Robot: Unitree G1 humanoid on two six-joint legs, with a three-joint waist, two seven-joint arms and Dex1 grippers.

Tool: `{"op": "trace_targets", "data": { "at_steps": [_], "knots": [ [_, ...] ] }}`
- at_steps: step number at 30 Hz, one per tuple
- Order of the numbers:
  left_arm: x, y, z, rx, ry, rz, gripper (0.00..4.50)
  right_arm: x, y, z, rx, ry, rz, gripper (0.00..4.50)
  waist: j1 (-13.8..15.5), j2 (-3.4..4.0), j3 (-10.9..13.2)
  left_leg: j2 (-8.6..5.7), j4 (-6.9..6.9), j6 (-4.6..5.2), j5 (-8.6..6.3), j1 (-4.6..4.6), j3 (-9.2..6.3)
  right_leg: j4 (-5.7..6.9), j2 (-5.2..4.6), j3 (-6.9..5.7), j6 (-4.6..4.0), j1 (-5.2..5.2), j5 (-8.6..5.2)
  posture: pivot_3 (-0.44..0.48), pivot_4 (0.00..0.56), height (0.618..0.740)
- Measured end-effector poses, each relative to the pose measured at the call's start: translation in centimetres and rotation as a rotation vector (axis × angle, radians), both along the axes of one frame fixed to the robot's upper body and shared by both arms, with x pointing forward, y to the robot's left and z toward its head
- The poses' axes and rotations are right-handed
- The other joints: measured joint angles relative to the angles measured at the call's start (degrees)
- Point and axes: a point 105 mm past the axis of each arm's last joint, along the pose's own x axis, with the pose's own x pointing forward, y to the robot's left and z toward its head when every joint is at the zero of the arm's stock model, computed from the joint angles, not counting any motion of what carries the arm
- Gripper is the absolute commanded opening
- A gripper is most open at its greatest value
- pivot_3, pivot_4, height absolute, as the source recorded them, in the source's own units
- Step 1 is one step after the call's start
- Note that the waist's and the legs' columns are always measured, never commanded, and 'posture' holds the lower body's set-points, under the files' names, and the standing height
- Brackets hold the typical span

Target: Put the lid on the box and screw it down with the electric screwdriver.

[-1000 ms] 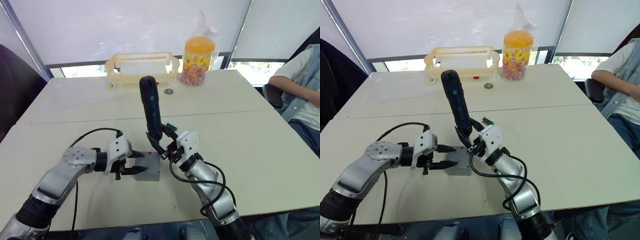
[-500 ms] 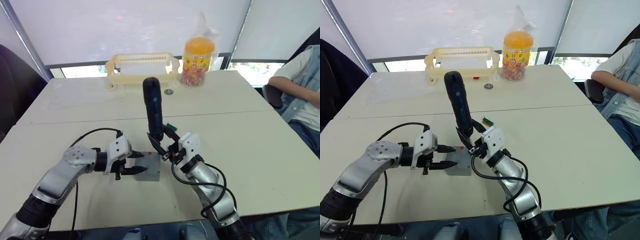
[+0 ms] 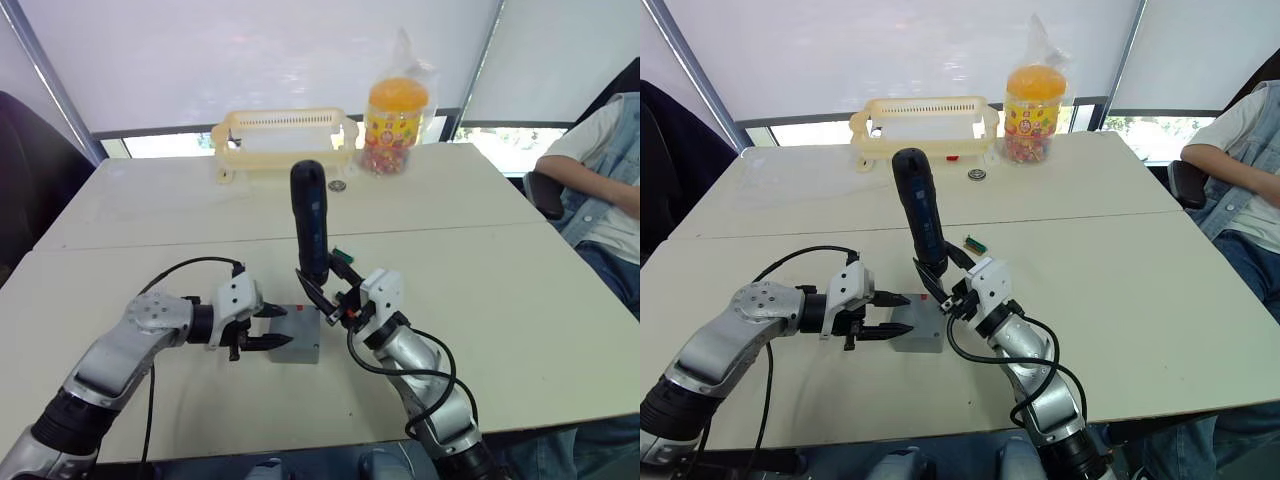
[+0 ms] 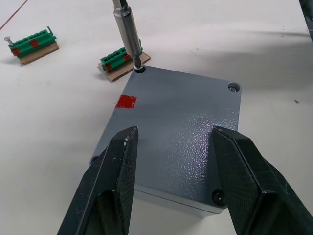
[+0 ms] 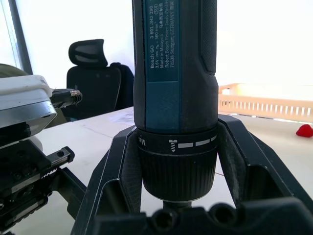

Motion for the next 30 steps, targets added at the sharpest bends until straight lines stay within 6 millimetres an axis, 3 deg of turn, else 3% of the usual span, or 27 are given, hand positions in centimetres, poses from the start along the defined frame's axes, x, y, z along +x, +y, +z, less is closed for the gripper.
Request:
{"op": "trace_targets", "data": {
  "at_steps": [30],
  "knots": [
    [-0.08, 0.03, -0.17, 0.013, -0.004, 0.003, 2.41, 0.32, -0.2, -0.47, 0.027, 0.066, 0.024, 1.78, 0.1, 0.01, -0.5, -0.01, -0.12, -0.03, -0.03, -0.03, -0.15, -0.16, -0.21, -0.12, -0.01, 0.04, -0.09, 0.0, 0.15, 0.74]
  ]
}}
